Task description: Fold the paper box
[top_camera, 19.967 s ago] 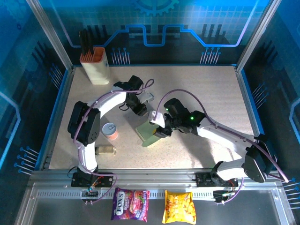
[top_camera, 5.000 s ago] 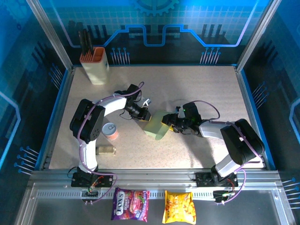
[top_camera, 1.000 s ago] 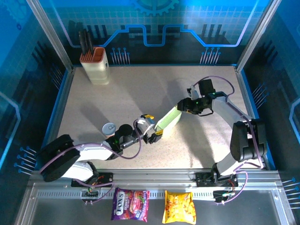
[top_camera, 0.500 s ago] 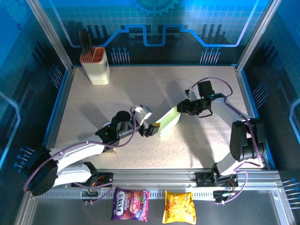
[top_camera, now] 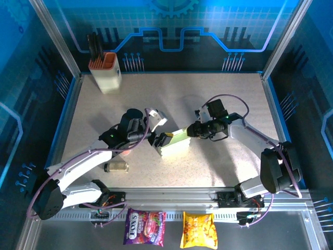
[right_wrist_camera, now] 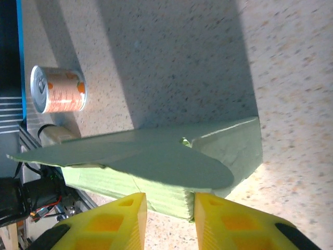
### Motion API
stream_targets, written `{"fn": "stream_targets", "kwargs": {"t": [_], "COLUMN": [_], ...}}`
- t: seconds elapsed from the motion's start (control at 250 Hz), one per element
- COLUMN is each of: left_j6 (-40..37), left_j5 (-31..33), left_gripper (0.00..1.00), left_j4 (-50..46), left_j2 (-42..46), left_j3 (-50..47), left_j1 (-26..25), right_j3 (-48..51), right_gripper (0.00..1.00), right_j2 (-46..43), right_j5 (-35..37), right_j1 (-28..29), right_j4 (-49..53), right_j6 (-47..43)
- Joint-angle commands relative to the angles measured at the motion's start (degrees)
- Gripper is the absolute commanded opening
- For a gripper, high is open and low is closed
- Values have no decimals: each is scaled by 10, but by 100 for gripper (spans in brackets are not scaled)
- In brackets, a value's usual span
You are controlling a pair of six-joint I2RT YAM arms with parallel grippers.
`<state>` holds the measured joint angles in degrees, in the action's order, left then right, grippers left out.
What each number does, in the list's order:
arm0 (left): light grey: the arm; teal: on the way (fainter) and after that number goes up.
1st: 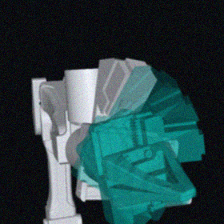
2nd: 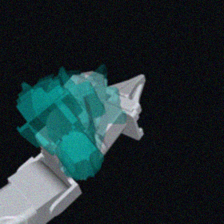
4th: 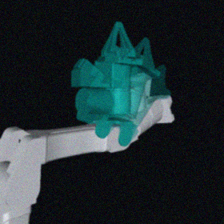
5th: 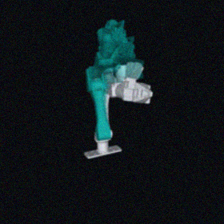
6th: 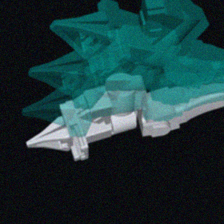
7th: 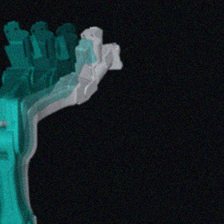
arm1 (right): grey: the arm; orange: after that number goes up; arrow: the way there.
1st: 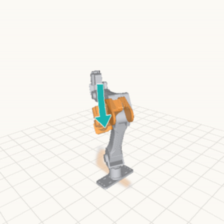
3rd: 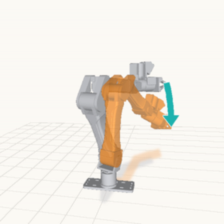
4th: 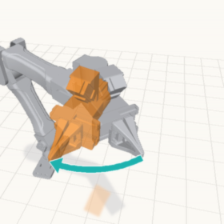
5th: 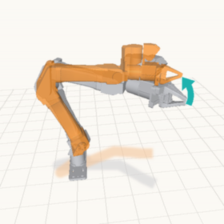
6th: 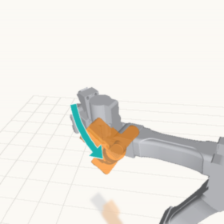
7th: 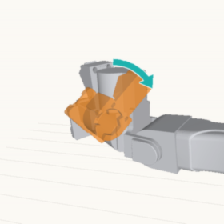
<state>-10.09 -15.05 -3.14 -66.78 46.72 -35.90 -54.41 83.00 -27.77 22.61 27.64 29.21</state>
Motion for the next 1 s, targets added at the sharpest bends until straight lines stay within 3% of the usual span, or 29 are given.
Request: {"fn": "stream_targets", "kwargs": {"t": [0.0,0.2,0.316,0.42,0.687,0.995], "left_j6": [-37,-87,-120,-167,-267,-345], "left_j5": [-35,-50,-58,-71,-102,-85], "left_gripper": [82,82,82,82,87,90], "left_j4": [-70,-153,-201,-253,-342,-412], "left_j2": [11,4,-9,-27,-80,-193], "left_j3": [30,72,100,128,184,250], "left_j1": [12,20,21,21,20,14], "right_j3": [14,26,16,4,0,12], "right_gripper": [31,31,33,34,37,47], "right_j2": [-22,-41,-62,-90,-147,-156], "right_j5": [26,26,38,67,62,49], "right_j1": [37,86,88,67,-20,-33], "right_j4": [-12,-31,-6,36,73,67], "right_j6": [50,86,64,34,-9,-11]}}
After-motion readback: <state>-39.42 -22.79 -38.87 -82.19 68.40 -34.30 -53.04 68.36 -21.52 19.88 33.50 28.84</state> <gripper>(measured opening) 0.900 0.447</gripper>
